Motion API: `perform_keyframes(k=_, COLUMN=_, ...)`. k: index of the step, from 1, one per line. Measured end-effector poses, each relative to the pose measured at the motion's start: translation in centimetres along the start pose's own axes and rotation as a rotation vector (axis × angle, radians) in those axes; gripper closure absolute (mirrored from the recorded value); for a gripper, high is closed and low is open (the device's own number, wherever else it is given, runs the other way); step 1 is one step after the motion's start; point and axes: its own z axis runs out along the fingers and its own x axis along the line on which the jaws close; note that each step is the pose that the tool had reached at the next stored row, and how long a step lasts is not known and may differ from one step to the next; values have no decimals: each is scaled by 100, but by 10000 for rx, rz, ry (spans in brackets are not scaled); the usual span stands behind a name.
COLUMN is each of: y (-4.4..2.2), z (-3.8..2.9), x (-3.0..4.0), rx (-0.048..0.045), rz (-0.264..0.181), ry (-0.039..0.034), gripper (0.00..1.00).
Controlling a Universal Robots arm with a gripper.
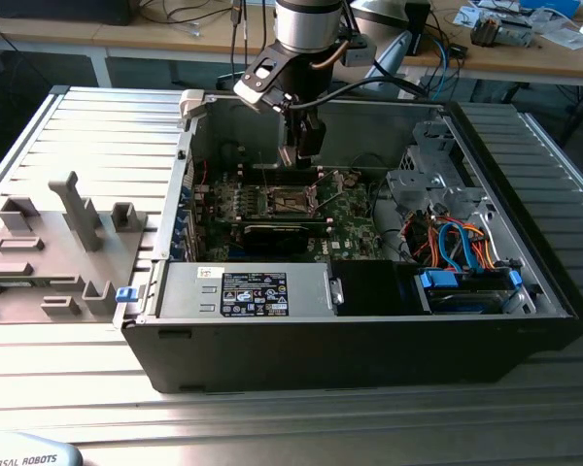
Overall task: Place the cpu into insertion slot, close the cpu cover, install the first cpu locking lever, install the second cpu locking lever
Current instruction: 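Place the cpu into insertion slot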
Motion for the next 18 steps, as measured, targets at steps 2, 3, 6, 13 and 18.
perform_keyframes(k=2, y=0, z=0, x=0, rx=0, rz=21, ry=-1, gripper=46)
perform_keyframes(k=3, y=0, z=0, x=0, rx=0, rz=28, ry=-1, gripper=46)
perform_keyframes(k=6, y=0, z=0, x=0, rx=-1, rz=54, ry=-2, gripper=46)
perform_keyframes(k=13, y=0, z=0, x=0, rx=-2, rz=102, ry=-4, gripper=46)
perform_keyframes(k=18, y=0, z=0, x=0, rx=-3, rz=158, ry=-6, gripper=46)
